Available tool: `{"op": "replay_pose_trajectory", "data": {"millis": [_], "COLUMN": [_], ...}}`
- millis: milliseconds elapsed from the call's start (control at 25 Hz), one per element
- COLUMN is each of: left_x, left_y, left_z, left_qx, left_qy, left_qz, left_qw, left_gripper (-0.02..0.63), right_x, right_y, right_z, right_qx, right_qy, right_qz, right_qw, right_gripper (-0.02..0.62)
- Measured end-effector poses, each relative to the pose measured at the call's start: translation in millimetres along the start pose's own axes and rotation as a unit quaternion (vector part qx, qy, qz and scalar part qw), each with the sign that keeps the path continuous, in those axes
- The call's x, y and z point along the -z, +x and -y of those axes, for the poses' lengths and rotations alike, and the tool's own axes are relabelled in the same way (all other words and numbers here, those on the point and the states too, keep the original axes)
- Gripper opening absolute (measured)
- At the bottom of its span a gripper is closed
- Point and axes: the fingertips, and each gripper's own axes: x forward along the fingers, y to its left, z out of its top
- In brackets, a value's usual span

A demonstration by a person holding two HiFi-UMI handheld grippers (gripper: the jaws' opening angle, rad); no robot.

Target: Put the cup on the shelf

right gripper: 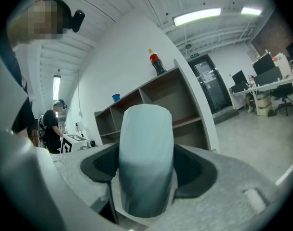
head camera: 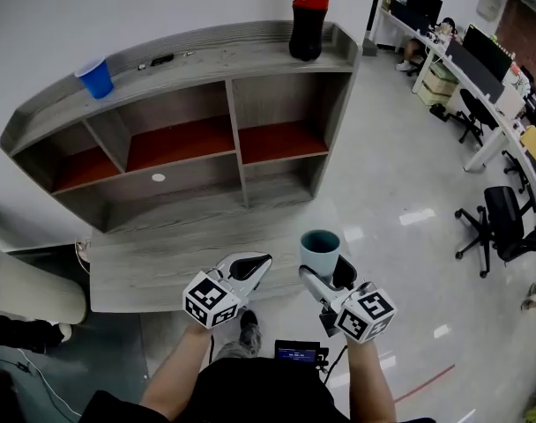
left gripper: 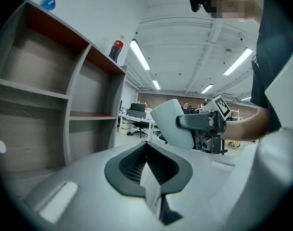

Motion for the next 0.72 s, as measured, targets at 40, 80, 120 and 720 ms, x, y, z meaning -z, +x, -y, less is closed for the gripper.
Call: {"op": "replay_pose_trajectory", "data": {"millis": [40, 80, 120, 720], "left_x": [-2, -4, -5, -16], "left_y": [2, 3, 4, 11], "left_z": [-7, -14, -21, -94], "left_qx": [0.003, 0.006, 0.008, 0.033], "left_qy": [0.001, 0.001, 0.001, -0.011], "left_qz": [0.000, -0.001, -0.002, 0.004], "left_qw": [1.0000, 1.0000, 1.0000, 0.9994], "left_gripper": [0.002, 0.002, 0.002, 0.002], "right_x": [-2, -3, -4, -13], "right_y": [7, 14, 21, 88], "right_z": [2, 3, 4, 13], "right_qx": [0.002, 0.004, 0.005, 0.036], "right_qy": [0.000, 0.001, 0.001, 0.007], "right_qz": [0.000, 0.000, 0.000, -0.002], "right_qw": [1.000, 1.000, 1.000, 0.999], "right_gripper": [0.342, 0.342, 0.342, 0.342]}}
